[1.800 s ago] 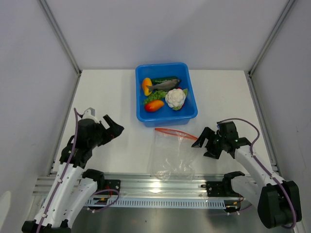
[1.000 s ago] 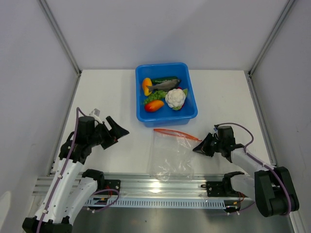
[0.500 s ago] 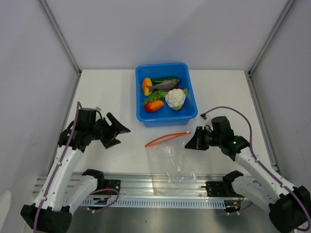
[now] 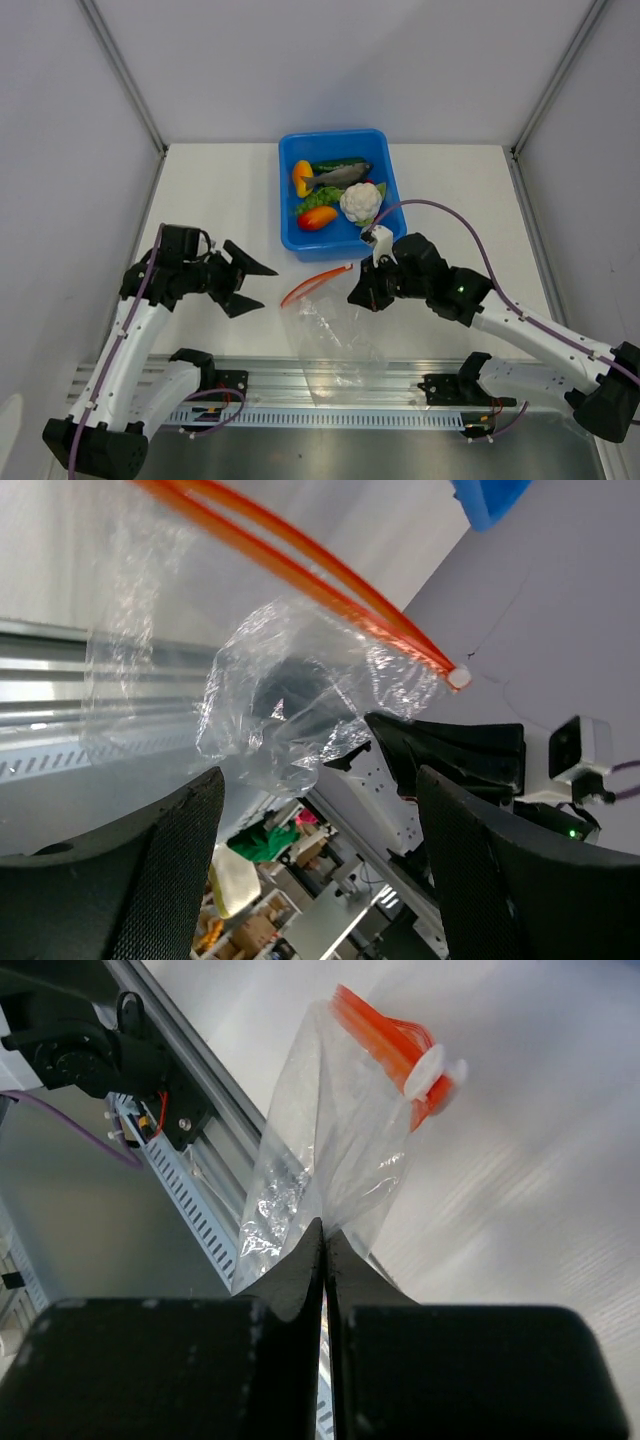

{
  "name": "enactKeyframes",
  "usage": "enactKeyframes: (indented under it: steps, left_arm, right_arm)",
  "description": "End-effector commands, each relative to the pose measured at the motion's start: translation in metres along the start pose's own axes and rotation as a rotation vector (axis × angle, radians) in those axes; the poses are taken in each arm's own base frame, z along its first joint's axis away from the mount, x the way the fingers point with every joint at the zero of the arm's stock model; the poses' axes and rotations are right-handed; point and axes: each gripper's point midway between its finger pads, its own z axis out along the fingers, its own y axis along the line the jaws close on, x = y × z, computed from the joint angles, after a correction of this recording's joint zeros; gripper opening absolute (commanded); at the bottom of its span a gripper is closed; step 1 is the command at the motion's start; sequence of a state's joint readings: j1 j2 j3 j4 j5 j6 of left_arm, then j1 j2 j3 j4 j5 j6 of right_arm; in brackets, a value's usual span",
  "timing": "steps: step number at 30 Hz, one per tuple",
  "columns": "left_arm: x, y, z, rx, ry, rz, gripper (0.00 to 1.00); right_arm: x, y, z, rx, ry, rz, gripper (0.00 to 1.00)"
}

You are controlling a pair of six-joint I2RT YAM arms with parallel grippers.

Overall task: Place the food in the zip-top bag and seal the zipper
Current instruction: Pick up the zipper food storage bag at the center of the board.

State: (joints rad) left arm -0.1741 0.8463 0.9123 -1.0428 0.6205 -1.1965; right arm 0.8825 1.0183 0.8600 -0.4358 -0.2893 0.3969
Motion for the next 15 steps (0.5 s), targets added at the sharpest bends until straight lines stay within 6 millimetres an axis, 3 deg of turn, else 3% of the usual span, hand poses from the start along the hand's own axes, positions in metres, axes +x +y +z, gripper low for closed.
enactKeyframes:
  steps: [1, 6, 12, 15]
  left_arm:
    - [0.014, 0.014, 0.006, -0.02, 0.089, -0.157, 0.8]
    - [0.014, 0.019, 0.019, -0.042, 0.152, -0.237, 0.83]
    - [0.006, -0.001, 0.021, -0.055, 0.157, -0.222, 0.84]
    - [0.004, 0.002, 0.025, -0.117, 0.189, -0.249, 0.84]
  right_arm:
    - [-0.039, 0.018, -0.007, -0.016, -0.128, -0.125, 0.0]
    - [-0.045, 0.032, -0.009, -0.074, -0.142, -0.209, 0.0]
    - [-0.035, 0.051, -0.009, -0.157, -0.115, -0.267, 0.0]
    - [-0.032, 0.056, -0.009, -0.163, -0.112, -0.289, 0.0]
